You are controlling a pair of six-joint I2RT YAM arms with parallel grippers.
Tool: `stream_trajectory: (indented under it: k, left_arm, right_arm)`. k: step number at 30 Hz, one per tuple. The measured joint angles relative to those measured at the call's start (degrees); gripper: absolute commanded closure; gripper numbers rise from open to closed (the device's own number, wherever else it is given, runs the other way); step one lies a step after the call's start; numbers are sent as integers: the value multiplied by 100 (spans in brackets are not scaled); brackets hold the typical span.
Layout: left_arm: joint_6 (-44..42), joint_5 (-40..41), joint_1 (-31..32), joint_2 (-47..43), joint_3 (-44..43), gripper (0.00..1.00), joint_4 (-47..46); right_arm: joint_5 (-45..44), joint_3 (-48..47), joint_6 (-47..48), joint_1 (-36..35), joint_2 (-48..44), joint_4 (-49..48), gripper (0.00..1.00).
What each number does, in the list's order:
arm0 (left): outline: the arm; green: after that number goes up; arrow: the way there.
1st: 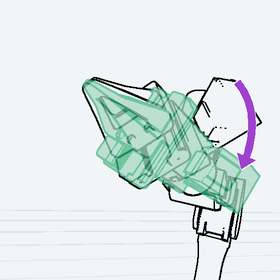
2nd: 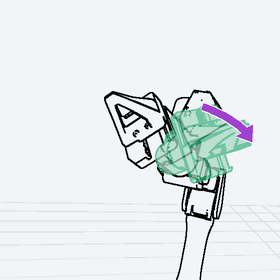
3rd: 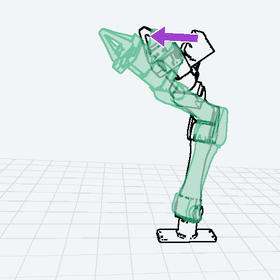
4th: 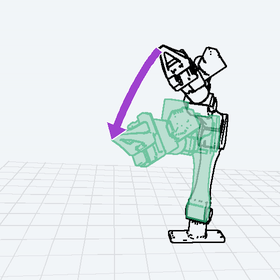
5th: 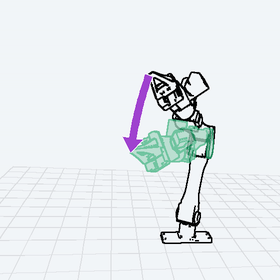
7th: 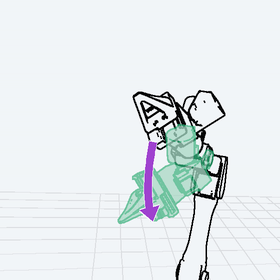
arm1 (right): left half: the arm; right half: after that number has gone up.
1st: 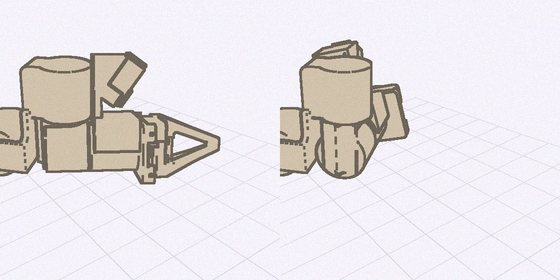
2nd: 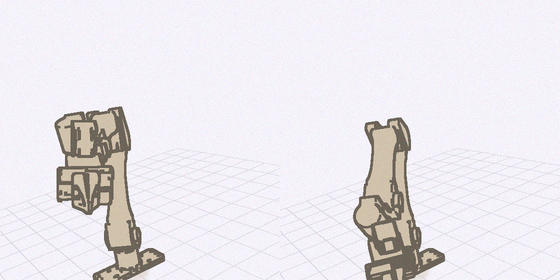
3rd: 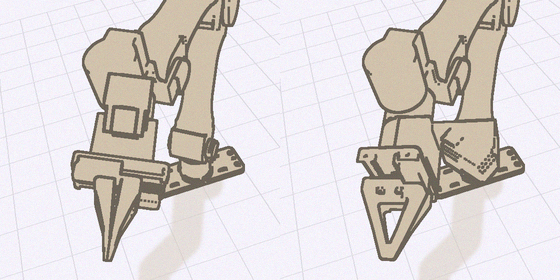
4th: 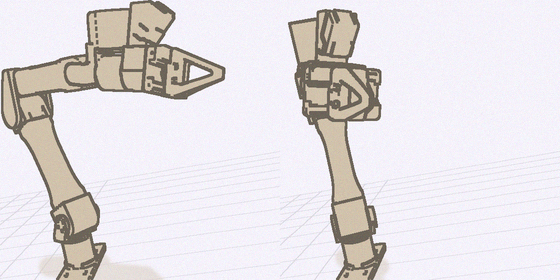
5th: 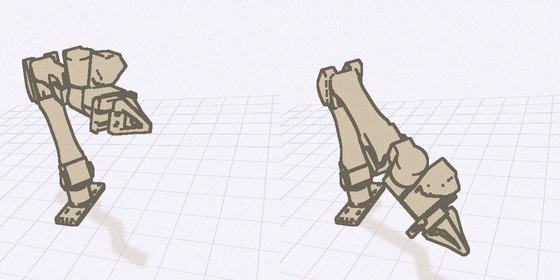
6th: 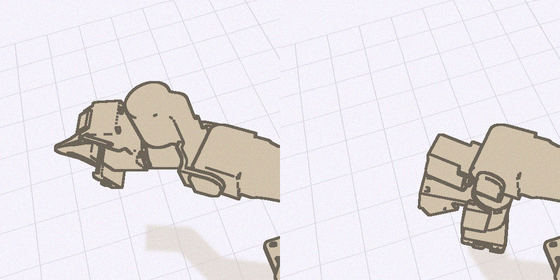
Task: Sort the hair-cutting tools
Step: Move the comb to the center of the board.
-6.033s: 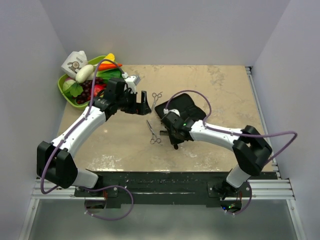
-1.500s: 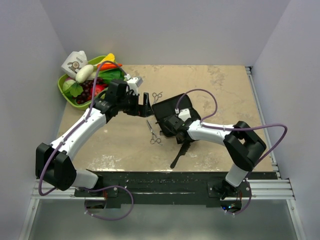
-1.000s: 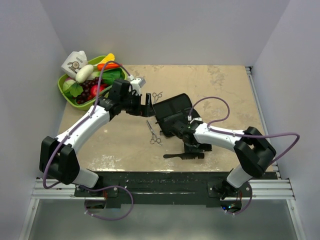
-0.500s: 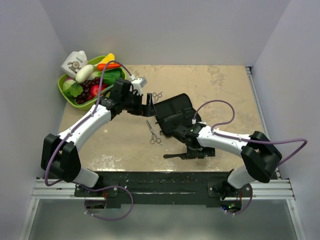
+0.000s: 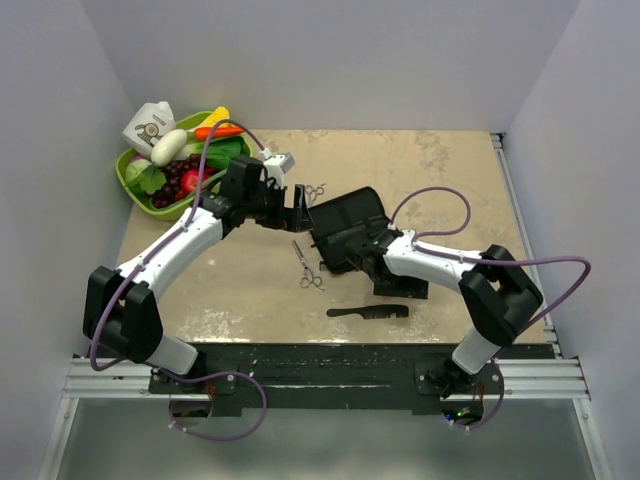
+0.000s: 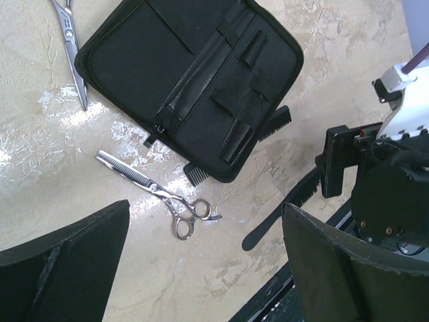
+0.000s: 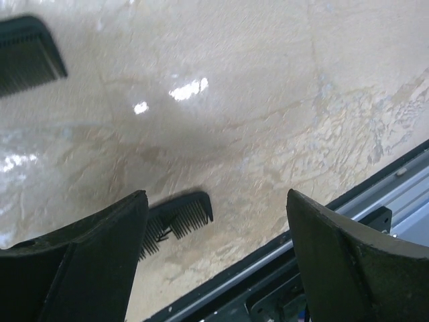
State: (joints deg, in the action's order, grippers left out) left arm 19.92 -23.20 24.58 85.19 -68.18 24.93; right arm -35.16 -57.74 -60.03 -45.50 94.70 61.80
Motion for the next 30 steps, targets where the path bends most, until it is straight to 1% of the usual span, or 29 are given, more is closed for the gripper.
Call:
stream_trajectory:
  k: [5,9,21,30]
  left_arm:
    - [-2,2,0,0,-17,1,7]
    - [-4,2,0,0,-17,1,37]
    - [-4,-11,0,-2,-17,1,39]
    - [-2,-37,0,-94,138,1,35]
  right_arm:
    - [-140,37,-39,245,2,-122,15]
    - [-101,245,-42,212,2,-229,16]
    - [94,479,-323,-461,9,-50,16]
    - [629,697,-470,-977,-212,146,17]
